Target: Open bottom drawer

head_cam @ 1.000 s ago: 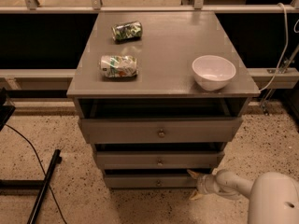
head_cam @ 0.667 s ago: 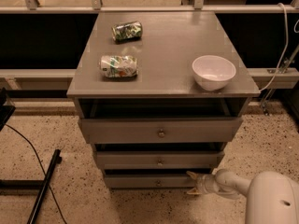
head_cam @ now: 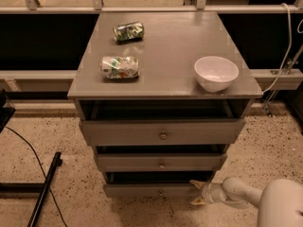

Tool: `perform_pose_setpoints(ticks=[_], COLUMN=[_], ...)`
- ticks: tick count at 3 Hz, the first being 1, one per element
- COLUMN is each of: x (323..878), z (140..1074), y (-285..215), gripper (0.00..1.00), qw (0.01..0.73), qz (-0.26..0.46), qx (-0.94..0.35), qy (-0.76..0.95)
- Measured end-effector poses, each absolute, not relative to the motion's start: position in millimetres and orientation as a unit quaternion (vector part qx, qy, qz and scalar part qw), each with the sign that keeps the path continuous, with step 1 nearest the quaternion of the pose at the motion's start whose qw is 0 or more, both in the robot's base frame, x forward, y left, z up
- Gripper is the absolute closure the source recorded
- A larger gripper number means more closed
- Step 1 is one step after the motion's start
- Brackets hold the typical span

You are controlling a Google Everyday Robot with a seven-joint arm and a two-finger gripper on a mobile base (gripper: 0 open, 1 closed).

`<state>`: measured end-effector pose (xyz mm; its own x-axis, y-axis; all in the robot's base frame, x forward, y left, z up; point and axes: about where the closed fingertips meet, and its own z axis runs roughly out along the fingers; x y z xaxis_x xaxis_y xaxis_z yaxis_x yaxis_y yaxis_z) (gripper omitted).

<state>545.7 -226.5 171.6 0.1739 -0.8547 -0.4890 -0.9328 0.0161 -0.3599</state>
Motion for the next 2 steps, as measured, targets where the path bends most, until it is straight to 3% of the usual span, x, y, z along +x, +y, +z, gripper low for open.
perform_pose_setpoints(ticks=[1,2], x=[545.1,544.6], z=[176.7,176.5], y=[-226.1,-223.9], gripper=[0.23,0.0], qw=[0.315,0.316], qz=[0.063,0.064], qx=[-0.699,-0.699], qy=[0.639,0.638])
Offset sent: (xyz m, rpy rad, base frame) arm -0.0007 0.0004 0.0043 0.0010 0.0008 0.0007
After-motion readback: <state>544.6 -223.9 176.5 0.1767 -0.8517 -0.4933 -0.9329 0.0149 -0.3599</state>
